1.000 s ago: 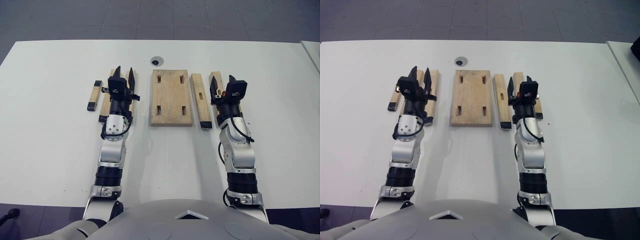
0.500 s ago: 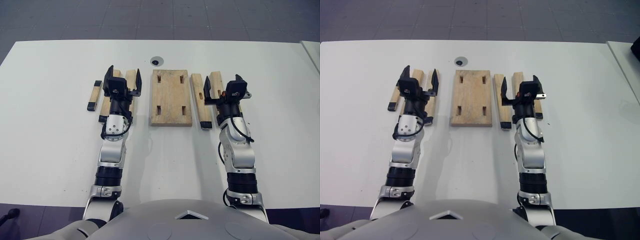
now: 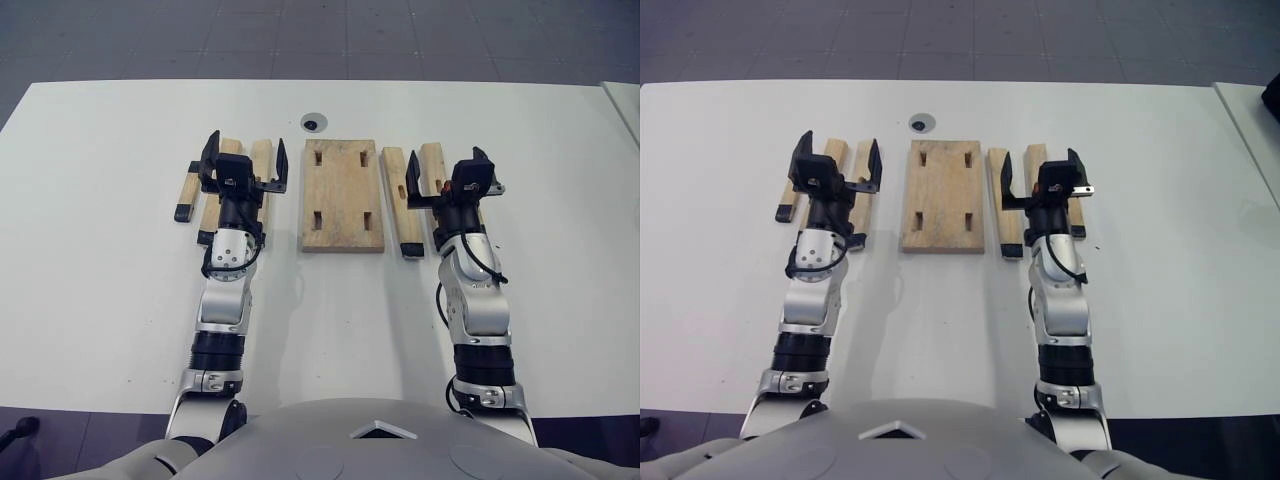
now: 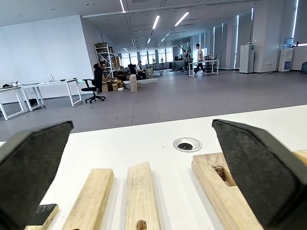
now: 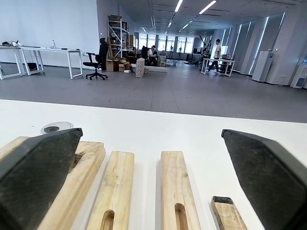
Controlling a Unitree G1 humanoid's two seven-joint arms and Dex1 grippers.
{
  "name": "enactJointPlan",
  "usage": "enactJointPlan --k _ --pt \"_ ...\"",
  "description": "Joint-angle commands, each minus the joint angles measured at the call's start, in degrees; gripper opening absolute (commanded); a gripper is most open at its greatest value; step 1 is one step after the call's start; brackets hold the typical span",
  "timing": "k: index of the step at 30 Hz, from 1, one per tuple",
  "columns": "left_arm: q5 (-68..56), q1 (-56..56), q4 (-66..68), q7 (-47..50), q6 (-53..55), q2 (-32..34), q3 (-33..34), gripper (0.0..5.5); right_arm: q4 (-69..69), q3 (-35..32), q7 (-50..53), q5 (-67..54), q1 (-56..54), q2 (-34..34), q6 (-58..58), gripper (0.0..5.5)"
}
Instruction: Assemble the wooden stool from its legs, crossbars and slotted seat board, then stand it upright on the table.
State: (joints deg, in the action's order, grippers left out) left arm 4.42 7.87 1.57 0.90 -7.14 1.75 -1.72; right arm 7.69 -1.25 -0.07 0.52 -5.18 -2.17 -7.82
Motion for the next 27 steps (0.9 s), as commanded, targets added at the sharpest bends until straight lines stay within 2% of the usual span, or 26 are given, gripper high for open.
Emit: enactJointPlan --k 1,14,22,26,27 --pt "0.2 -0.14 -0.37 0.18 -0.04 -0.1 -0.08 5.39 0.7 -0.24 0.4 0.23 0.51 -0.1 0.13 5.4" --pt "2.34 1.24 0.4 1.54 -4.84 0.63 -0.18 5.39 0.86 -1.9 0.91 -0.14 0.46 -0.94 0.21 5.4" --pt "1.8 -0.53 -0.3 1.48 -3.88 0.65 0.17 5.39 1.84 -10.35 -4.26 -4.85 6.25 -8.24 -5.9 5.4" --pt "1.66 -0.96 -0.56 1.49 -3.52 0.64 0.42 5.39 0.99 -11.94 -8.26 -6.36 10.03 -11.49 -7.53 5.4" --pt "1.62 -1.02 -0.55 1.48 -3.42 0.62 0.46 5.4 0.57 -11.99 -9.04 -6.56 10.59 -11.95 -7.68 5.2"
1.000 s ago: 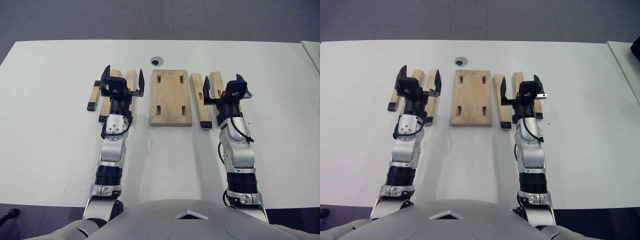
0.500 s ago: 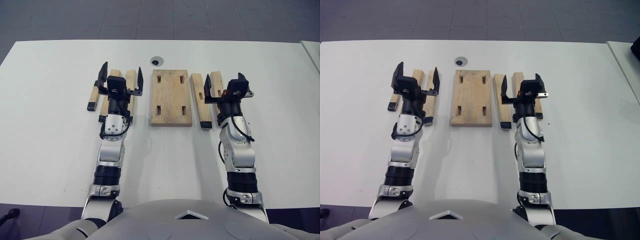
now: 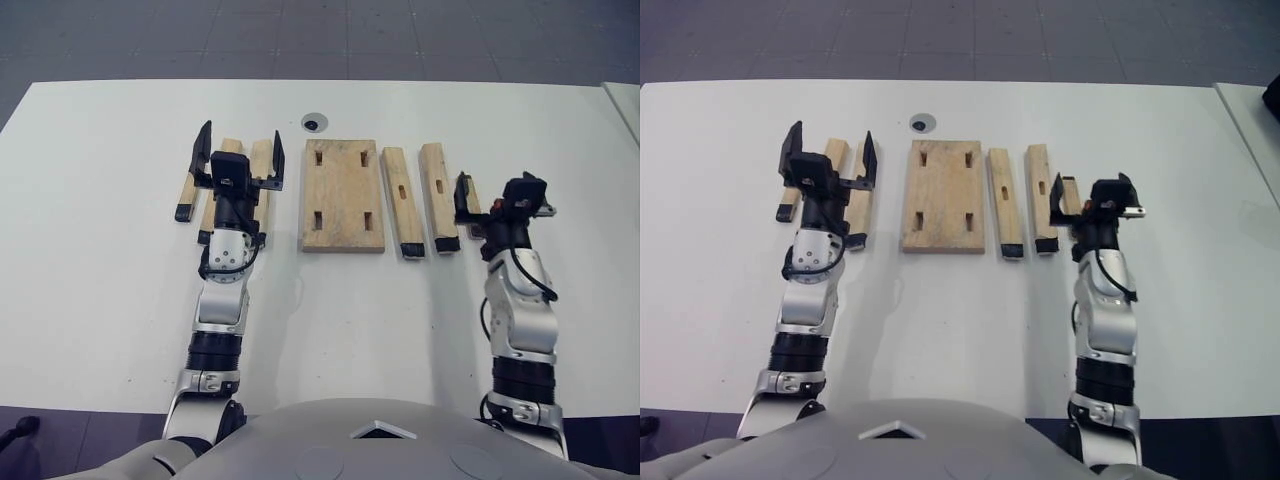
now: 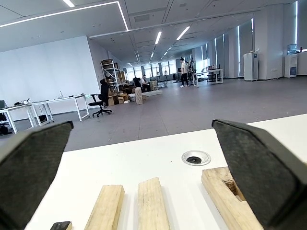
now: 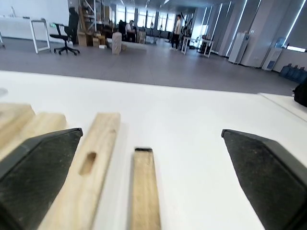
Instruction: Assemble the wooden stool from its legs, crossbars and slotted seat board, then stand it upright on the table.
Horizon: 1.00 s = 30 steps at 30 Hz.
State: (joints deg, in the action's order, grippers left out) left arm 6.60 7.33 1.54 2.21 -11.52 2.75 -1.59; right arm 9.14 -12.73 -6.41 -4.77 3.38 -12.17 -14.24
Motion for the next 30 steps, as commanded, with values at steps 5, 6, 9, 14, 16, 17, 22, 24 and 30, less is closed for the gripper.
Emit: enactJointPlan --k 5,6,9,14,16,17,22,24,30 --pt "-0.72 -0.63 -0.71 -0.16 1.44 -0.35 0.29 5.4 -4.7 0.92 -4.79 -1.1 3.54 -2.06 -1.48 4.36" --pt "-0.78 -0.61 -0.65 -0.21 1.54 -0.35 0.31 5.4 -5.37 1.06 -4.7 -1.01 3.62 -1.84 -1.44 4.25" --pt "-0.96 -0.49 -0.46 -0.33 1.79 -0.37 0.41 5.4 -7.71 0.97 -4.7 -1.81 3.41 -1.25 -1.24 3.7" --pt "-1.0 -0.46 -0.34 -0.33 1.83 -0.39 0.47 5.4 -9.48 1.49 -5.81 -3.63 2.88 -0.82 -2.03 2.88" --pt "-1.03 -0.4 -0.3 -0.3 1.87 -0.43 0.53 5.4 -9.48 1.64 -6.58 -5.23 3.08 -0.17 -3.52 2.51" --pt "-1.06 -0.42 -0.33 -0.27 1.92 -0.47 0.56 5.4 -9.31 1.62 -6.81 -6.12 3.31 0.26 -4.31 2.38" --pt "-1.38 -0.72 -0.54 -0.23 2.22 -0.91 0.84 5.4 -8.37 1.5 -6.9 -8.91 3.73 1.11 -7.36 1.52" --pt "-1.55 -0.74 -0.5 -0.21 2.31 -1.12 1.02 5.4 -8.09 1.17 -6.52 -9.64 3.43 1.07 -8.75 1.32" --pt "-4.61 -0.16 -1.61 -1.72 4.84 -1.68 1.39 5.4 -3.05 -0.5 -2.99 -7.57 1.72 -0.42 -5.89 1.32"
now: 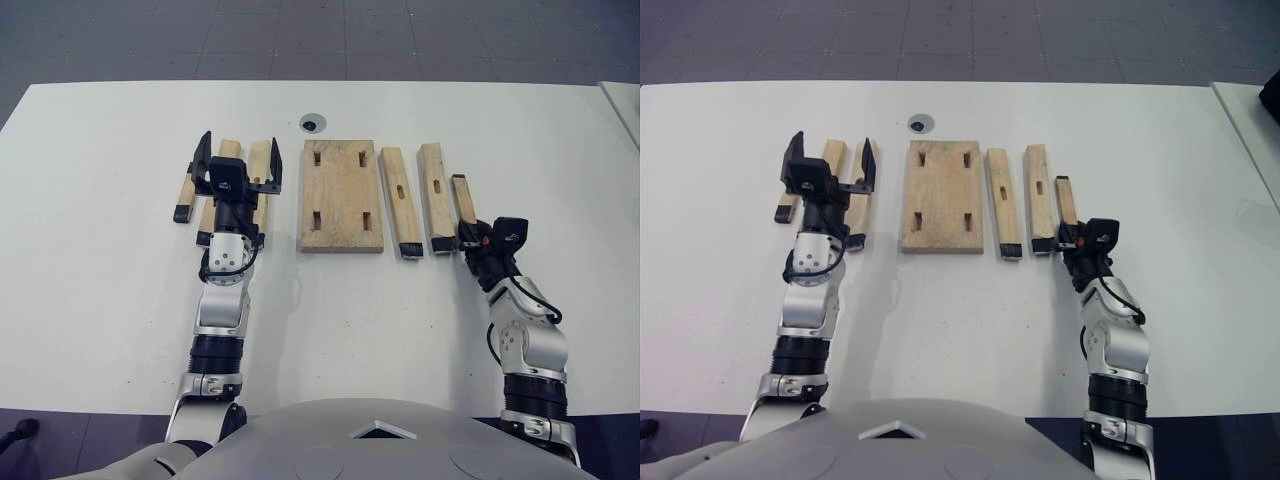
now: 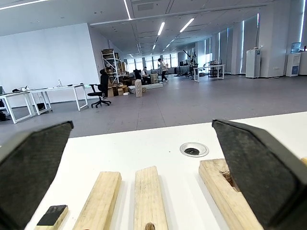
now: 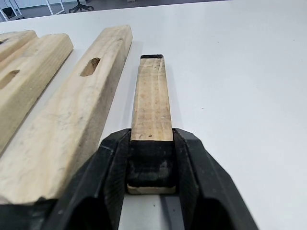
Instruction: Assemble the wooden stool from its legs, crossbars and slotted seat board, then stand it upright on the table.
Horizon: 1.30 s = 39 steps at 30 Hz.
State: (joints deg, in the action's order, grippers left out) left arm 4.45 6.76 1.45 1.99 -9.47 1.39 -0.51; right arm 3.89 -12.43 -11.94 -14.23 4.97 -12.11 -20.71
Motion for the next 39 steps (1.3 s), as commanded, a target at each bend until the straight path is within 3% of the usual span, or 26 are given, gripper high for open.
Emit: enactJointPlan --k 1,5,11,14,18,25,32,39 --pt "-4.09 0.68 -2.58 -2.45 4.59 -0.55 0.49 5.4 4.07 -1.6 3.16 2.27 -0.61 -0.91 2.07 1.32" --pt "-20.64 2.38 -8.24 -9.68 19.44 -2.15 2.15 5.4 11.95 -2.0 1.87 1.56 -3.56 -3.64 2.16 1.32" --pt "-57.52 3.97 -17.96 -13.68 47.71 -3.78 5.56 5.4 20.87 7.11 -10.14 -0.58 -7.2 -9.66 0.78 1.32" --pt "-72.8 4.76 -20.44 -10.28 54.37 -3.82 7.2 5.4 23.6 10.85 -15.88 -1.39 -8.63 -12.11 0.98 1.32" --pt "-84.04 6.31 -21.6 -5.6 57.06 -3.07 7.97 5.4 26.25 14.44 -21.35 -1.76 -8.16 -14.33 1.96 1.32" --pt "-88.58 6.97 -21.49 -1.03 57.23 -1.35 6.68 5.4 28.62 18.43 -24.75 0.73 -6.05 -17.08 5.24 1.32" --pt "-86.61 3.28 -21.8 -3.56 58.8 2.45 4.56 5.4 26.26 14.94 -17.96 3.5 -8.05 -14.35 6.34 1.32" --pt "-87.76 2.87 -20.94 -4.73 57.63 3.04 4.59 5.4 28.07 17.39 -19.46 3.69 -4.85 -15.02 7.28 1.32"
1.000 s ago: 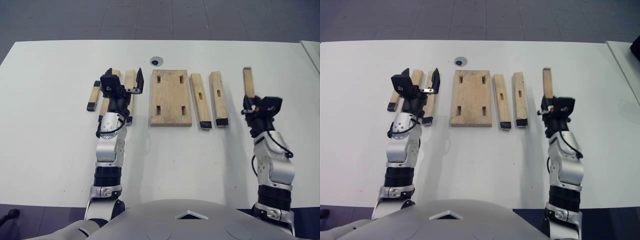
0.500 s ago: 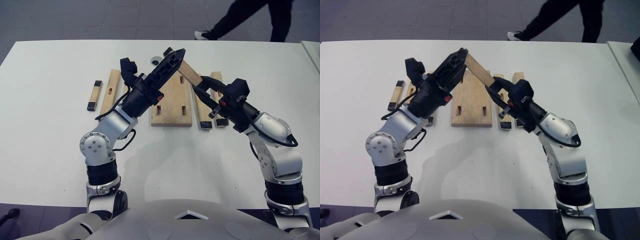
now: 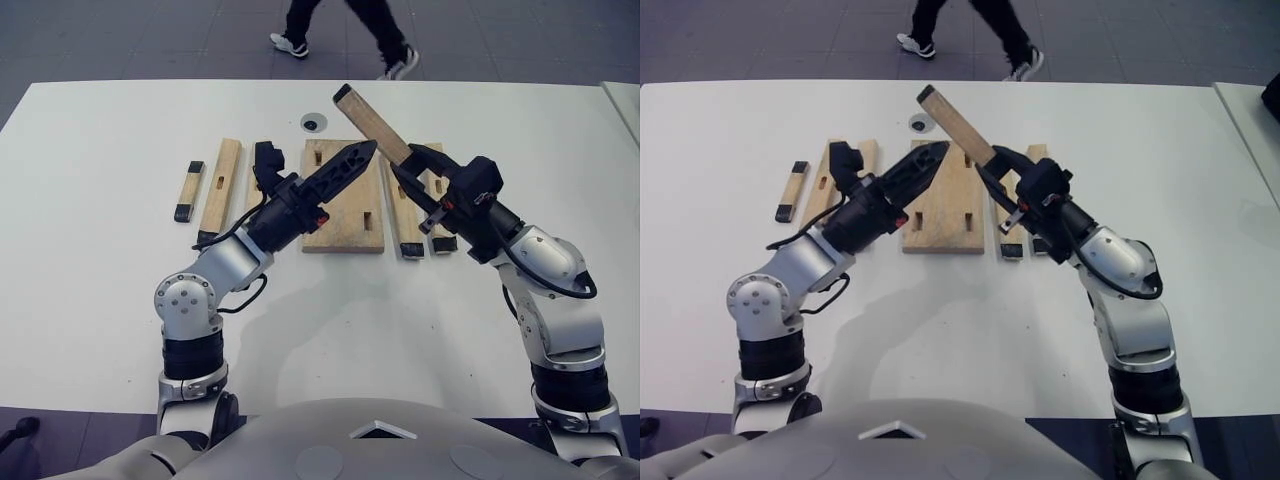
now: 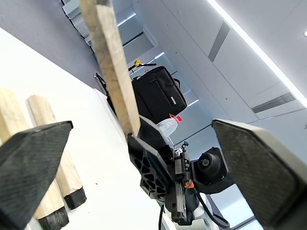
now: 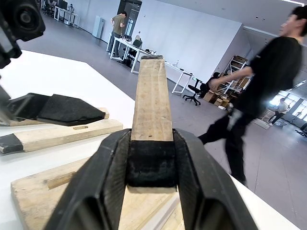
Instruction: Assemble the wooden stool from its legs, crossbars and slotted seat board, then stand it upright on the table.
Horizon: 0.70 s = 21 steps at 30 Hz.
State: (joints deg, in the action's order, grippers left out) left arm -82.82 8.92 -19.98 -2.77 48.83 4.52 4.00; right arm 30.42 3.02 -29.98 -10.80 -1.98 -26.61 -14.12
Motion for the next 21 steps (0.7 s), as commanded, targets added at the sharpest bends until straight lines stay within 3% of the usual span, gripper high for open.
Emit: enactJointPlan --k 1,4,21 --pt "-0.9 0.99 0.64 0.03 -0.9 -0.24 0.19 5.4 1.83 2.83 -1.97 0.64 2.8 -0.78 1.14 1.32" --pt "-1.67 1.79 0.93 0.19 -1.45 -0.36 0.42 5.4 2.74 5.14 -2.94 1.52 4.66 -1.13 1.86 1.32" --pt "3.53 -0.43 4.91 -1.65 -4.42 0.2 2.09 2.74 4.24 4.63 -3.36 -1.24 6.08 -0.86 -0.3 1.32"
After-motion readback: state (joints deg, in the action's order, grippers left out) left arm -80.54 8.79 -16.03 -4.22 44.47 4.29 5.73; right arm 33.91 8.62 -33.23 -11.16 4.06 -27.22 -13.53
